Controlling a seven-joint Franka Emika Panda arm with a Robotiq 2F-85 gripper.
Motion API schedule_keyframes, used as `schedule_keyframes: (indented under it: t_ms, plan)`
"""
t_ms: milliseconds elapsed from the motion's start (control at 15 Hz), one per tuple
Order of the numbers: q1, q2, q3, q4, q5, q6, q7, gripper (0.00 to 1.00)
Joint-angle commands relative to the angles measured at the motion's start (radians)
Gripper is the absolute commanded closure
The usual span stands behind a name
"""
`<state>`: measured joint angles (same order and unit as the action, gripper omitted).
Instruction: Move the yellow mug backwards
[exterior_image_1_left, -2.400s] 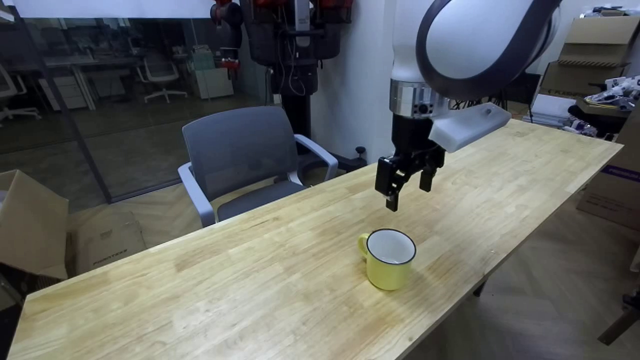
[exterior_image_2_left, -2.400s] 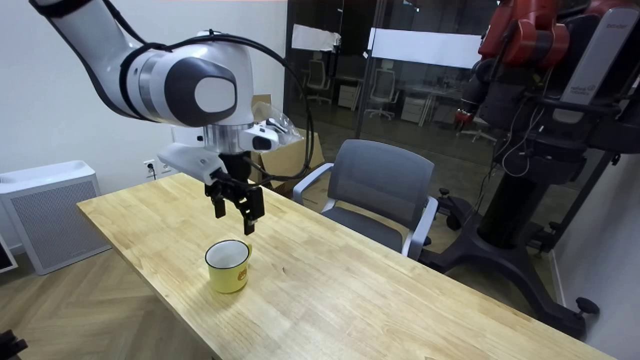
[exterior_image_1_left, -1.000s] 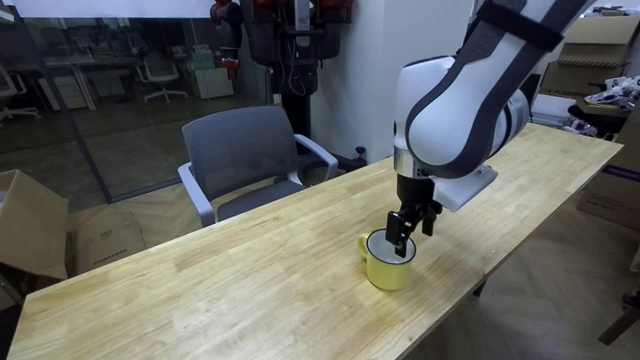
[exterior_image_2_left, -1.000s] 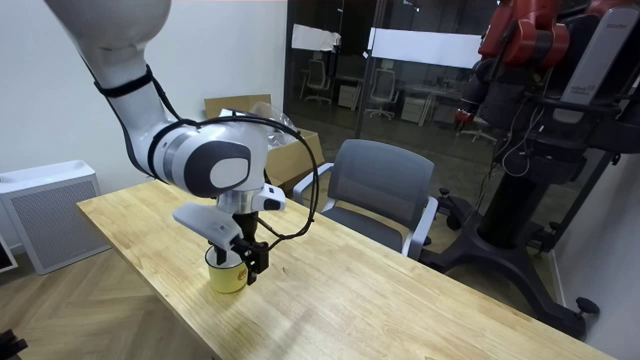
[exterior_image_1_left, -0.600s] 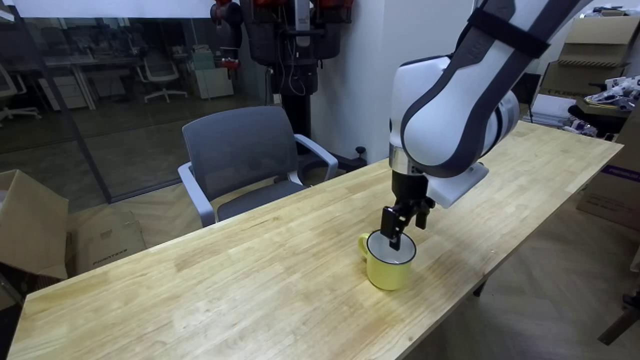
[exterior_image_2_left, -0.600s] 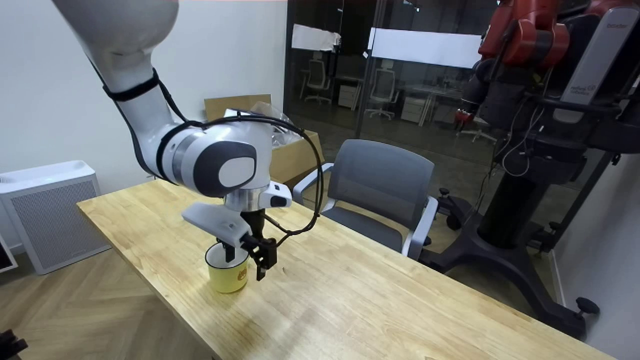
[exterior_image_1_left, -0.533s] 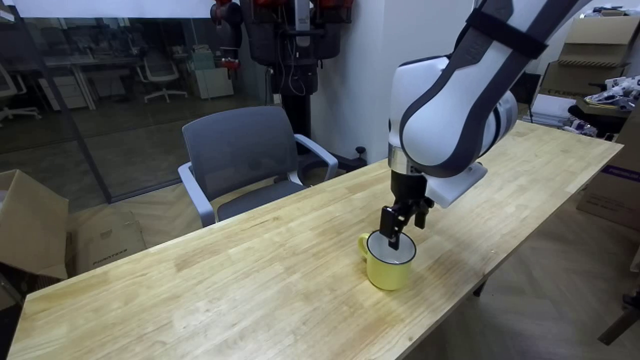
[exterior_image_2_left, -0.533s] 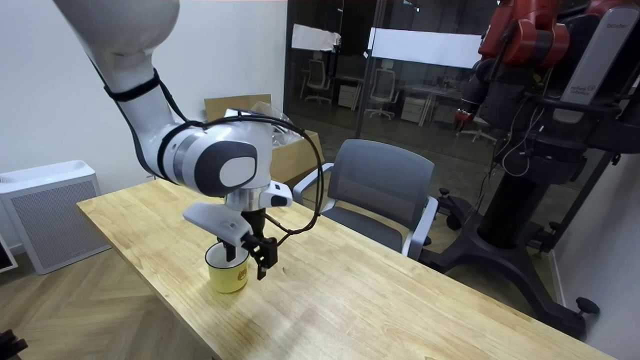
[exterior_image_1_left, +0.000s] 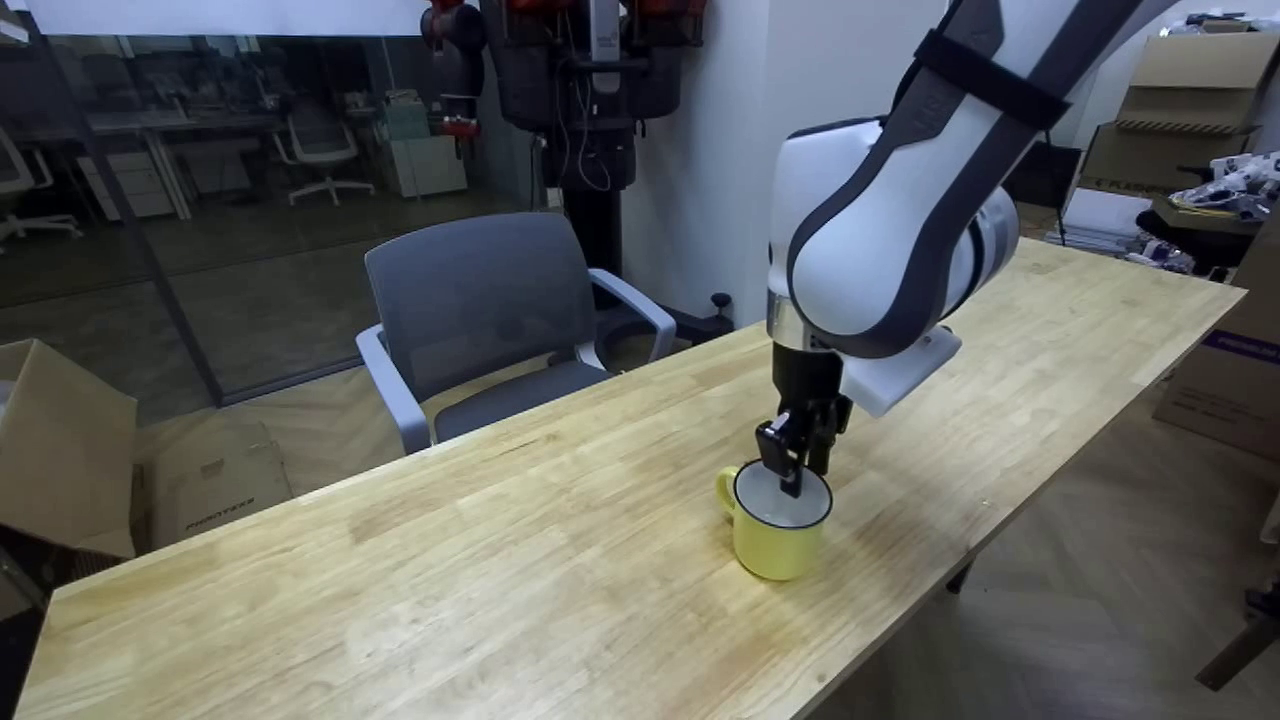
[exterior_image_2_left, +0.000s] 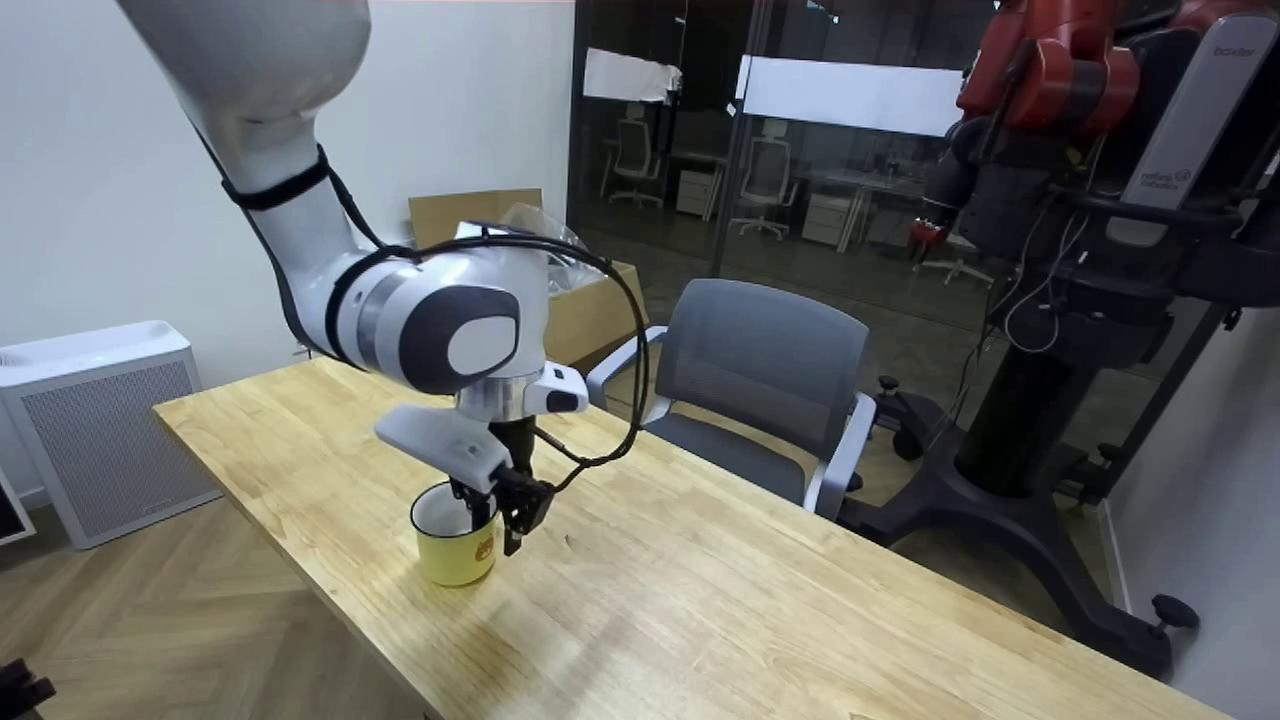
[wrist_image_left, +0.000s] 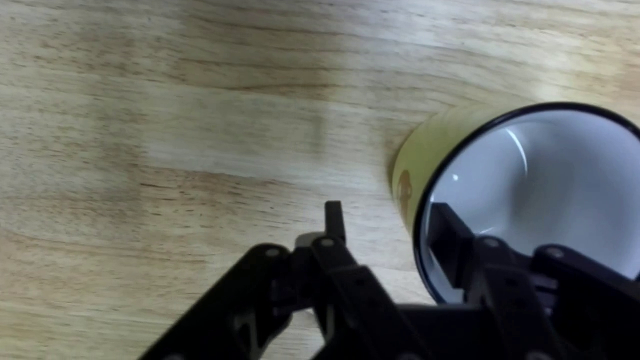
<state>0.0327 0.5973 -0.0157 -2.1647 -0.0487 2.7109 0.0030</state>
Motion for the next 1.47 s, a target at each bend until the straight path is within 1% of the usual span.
schedule_keyframes:
  t_ms: [0, 133, 200, 267, 333, 400, 467, 667, 733, 800, 867, 1000, 1200, 1400]
  plan:
    - [0.004, 0.004, 0.009, 0.023, -0.007, -0.016, -0.013, 0.81]
    - [0.004, 0.001, 0.020, 0.021, -0.007, -0.015, -0.025, 0.95]
    - [0.005, 0.001, 0.024, 0.020, -0.007, -0.014, -0.032, 0.99]
    - [0.005, -0.001, 0.027, 0.019, -0.007, -0.014, -0.038, 1.00]
    - [0.005, -0.004, 0.031, 0.016, -0.009, -0.016, -0.044, 1.00]
    - [0.004, 0.000, 0.025, 0.006, -0.002, -0.006, -0.033, 0.97]
    - [0.004, 0.000, 0.025, 0.006, -0.002, -0.006, -0.035, 0.89]
    - [0.004, 0.000, 0.025, 0.006, -0.002, -0.005, -0.035, 0.89]
    - [0.004, 0.000, 0.025, 0.006, -0.002, -0.005, -0.035, 0.97]
    - [0.012, -0.011, 0.029, -0.002, -0.003, -0.017, -0.031, 0.97]
    - [0.004, -0.018, 0.042, -0.002, 0.018, -0.023, -0.025, 0.97]
    - [-0.016, -0.020, 0.059, 0.013, 0.094, -0.027, 0.025, 0.97]
    - [-0.024, -0.017, 0.045, 0.042, 0.178, -0.034, 0.085, 0.97]
    - [-0.039, -0.005, 0.019, 0.086, 0.231, -0.057, 0.147, 0.97]
